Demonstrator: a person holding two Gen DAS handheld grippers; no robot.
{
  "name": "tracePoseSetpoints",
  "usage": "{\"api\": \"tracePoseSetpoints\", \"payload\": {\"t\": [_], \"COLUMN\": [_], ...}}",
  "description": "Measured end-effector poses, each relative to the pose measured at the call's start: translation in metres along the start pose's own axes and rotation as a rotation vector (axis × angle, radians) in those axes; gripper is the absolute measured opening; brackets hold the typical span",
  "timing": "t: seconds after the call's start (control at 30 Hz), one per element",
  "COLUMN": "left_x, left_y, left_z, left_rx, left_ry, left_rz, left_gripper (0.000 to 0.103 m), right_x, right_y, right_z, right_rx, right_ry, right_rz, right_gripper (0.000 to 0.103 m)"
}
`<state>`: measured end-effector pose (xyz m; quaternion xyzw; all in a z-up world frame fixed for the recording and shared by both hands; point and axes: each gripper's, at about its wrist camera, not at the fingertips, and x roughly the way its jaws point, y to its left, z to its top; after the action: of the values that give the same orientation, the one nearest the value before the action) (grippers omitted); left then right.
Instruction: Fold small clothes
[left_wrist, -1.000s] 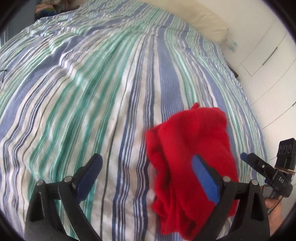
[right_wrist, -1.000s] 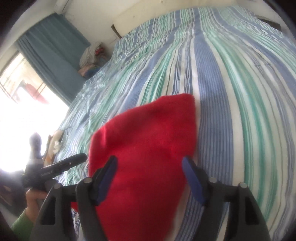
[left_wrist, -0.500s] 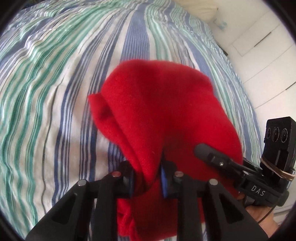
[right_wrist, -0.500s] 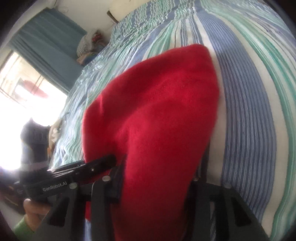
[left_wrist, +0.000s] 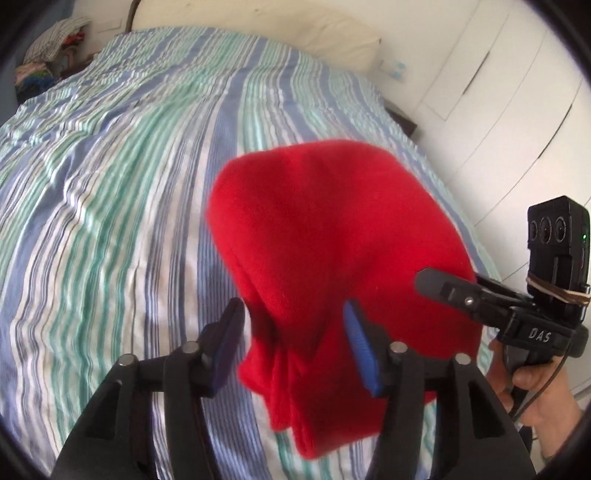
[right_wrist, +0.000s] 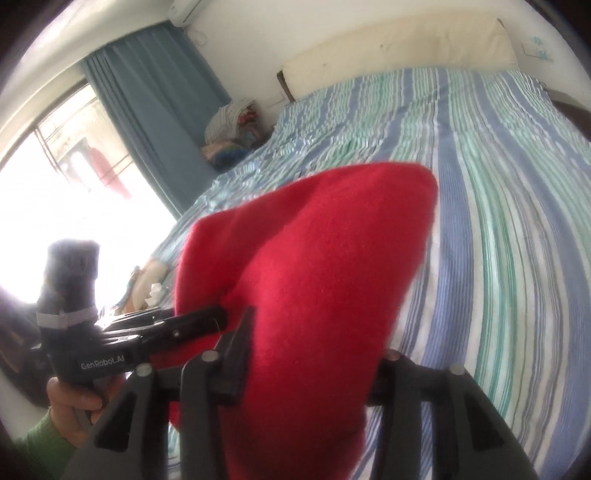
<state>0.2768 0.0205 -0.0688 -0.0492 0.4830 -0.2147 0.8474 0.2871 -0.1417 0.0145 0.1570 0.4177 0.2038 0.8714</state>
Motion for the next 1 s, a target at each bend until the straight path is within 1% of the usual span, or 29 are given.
{"api": "tracePoseSetpoints", "payload": {"t": [0.03,0.1,0.13,0.17,0.2,0.23,0.3,0.33,0.4,0.43,0.47,0.5,0.57,0.63,0.7,0.77,0.83,0.9,1.0], "left_x": [0.005,0.012,0.013,0.013,0.010,0.007,0.001,0.001,0.011,0.018,0.023,0.026,0.025,0.024,0.022,0.021,0.021,0.020,0.021], "left_y": [-0.001,-0.005,-0.007,-0.011,-0.016,-0.022,-0.035,-0.043,-0.052,-0.055,-0.058,-0.061,-0.064,-0.061,-0.051,-0.039,-0.032,-0.029,-0.031], "left_z": [-0.025,-0.073,-0.095,-0.116,-0.134,-0.149,-0.174,-0.183,-0.195,-0.200,-0.204,-0.208,-0.214,-0.216,-0.218,-0.216,-0.216,-0.216,-0.218], "left_rx": [0.023,0.078,0.096,0.104,0.109,0.109,0.105,0.110,0.136,0.144,0.151,0.163,0.168,0.130,0.057,-0.024,-0.067,-0.074,-0.065], "left_ry": [0.025,0.059,0.069,0.074,0.071,0.062,0.048,0.055,0.092,0.114,0.121,0.104,0.061,0.056,0.076,0.099,0.113,0.116,0.112], "left_rz": [0.065,0.215,0.276,0.322,0.357,0.383,0.422,0.450,0.507,0.543,0.580,0.602,0.620,0.607,0.565,0.510,0.464,0.443,0.448], "left_gripper": [0.069,0.071,0.077,0.082,0.091,0.096,0.100,0.101,0.101,0.101,0.102,0.102,0.103,0.103,0.103,0.103,0.103,0.103,0.103], "right_x": [0.001,-0.008,-0.012,-0.017,-0.023,-0.031,-0.046,-0.053,-0.063,-0.065,-0.065,-0.064,-0.056,-0.049,-0.047,-0.047,-0.045,-0.043,-0.040], "right_y": [-0.010,-0.030,-0.038,-0.045,-0.047,-0.048,-0.038,-0.031,-0.018,-0.013,-0.009,-0.008,-0.015,-0.023,-0.021,-0.019,-0.020,-0.019,-0.018], "right_z": [-0.014,-0.057,-0.077,-0.099,-0.121,-0.140,-0.174,-0.188,-0.213,-0.223,-0.233,-0.242,-0.258,-0.268,-0.275,-0.275,-0.275,-0.274,-0.273], "right_rx": [0.017,0.035,0.040,0.050,0.064,0.073,0.059,0.048,0.031,0.020,0.012,0.012,0.025,0.040,0.003,-0.008,-0.007,-0.010,-0.017], "right_ry": [0.038,0.093,0.121,0.152,0.176,0.193,0.194,0.189,0.174,0.175,0.170,0.168,0.191,0.204,0.196,0.195,0.198,0.199,0.193], "right_rz": [-0.033,-0.116,-0.155,-0.196,-0.232,-0.272,-0.346,-0.381,-0.458,-0.496,-0.529,-0.552,-0.593,-0.599,-0.612,-0.625,-0.631,-0.639,-0.650], "right_gripper": [0.076,0.093,0.093,0.093,0.094,0.095,0.097,0.100,0.103,0.103,0.103,0.103,0.103,0.103,0.103,0.103,0.103,0.103,0.103]}}
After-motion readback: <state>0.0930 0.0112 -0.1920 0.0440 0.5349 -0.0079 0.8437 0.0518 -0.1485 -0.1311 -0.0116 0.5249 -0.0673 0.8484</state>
